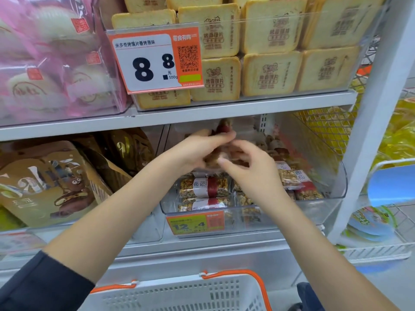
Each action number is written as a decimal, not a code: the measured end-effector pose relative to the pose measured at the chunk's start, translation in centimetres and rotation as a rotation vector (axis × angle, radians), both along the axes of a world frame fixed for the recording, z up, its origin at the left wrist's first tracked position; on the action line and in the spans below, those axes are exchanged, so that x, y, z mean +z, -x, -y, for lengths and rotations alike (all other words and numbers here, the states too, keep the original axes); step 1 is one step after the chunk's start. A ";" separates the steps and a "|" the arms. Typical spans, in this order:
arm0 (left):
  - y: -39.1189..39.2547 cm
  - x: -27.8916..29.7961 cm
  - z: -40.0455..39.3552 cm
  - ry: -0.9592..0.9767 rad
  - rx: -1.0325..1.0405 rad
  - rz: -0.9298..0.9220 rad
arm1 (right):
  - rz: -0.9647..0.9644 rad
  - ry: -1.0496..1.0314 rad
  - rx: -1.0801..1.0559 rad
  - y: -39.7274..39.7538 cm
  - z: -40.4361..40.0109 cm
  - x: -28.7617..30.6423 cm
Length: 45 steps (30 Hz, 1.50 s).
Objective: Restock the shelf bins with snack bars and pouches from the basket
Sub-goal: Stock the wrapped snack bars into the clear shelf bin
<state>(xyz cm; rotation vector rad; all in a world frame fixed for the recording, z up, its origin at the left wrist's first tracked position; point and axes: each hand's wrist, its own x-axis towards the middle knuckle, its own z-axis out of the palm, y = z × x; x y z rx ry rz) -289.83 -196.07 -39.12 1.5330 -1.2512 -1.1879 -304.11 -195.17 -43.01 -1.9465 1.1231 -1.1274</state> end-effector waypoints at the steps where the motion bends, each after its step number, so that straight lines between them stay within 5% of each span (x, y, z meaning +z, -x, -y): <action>1: -0.2 0.0 0.3 0.022 0.024 0.089 | -0.028 -0.009 0.032 0.0 0.1 0.1; 7: -2.4 -0.5 0.7 0.003 0.027 0.612 | 0.099 -0.199 -0.273 4.6 3.8 0.3; 10: -3.5 -1.0 0.1 -0.011 -0.267 0.729 | -0.088 -0.106 -0.428 6.6 4.1 0.4; 13: -3.7 -1.7 0.5 0.069 -0.305 0.817 | -0.303 -0.160 -0.404 7.3 4.2 -0.3; 17: -3.6 -1.7 0.3 0.016 -0.381 0.716 | -0.559 -0.206 -0.315 6.2 4.2 -1.9; 22: -3.4 -2.1 -0.3 -0.025 -0.573 0.926 | -0.463 -0.178 -0.325 6.1 5.0 -1.8; 27: -3.6 -2.3 0.3 0.029 -0.446 0.936 | -0.336 -0.164 -0.297 6.2 4.9 -1.5; 33: -4.1 -2.5 0.9 0.115 -0.376 1.195 | -0.227 -0.176 -0.276 6.7 4.6 -1.2; 38: -4.1 -2.6 0.2 0.108 -0.418 1.282 | 0.089 -0.473 -0.076 5.4 3.7 -0.5; 40: -3.9 -1.6 -0.7 0.124 -0.390 1.218 | 0.131 -0.515 -0.007 4.3 3.1 -0.6; 45: -0.4 -0.3 -3.9 0.227 -0.303 0.647 | 0.306 -0.536 0.011 1.3 1.8 -1.0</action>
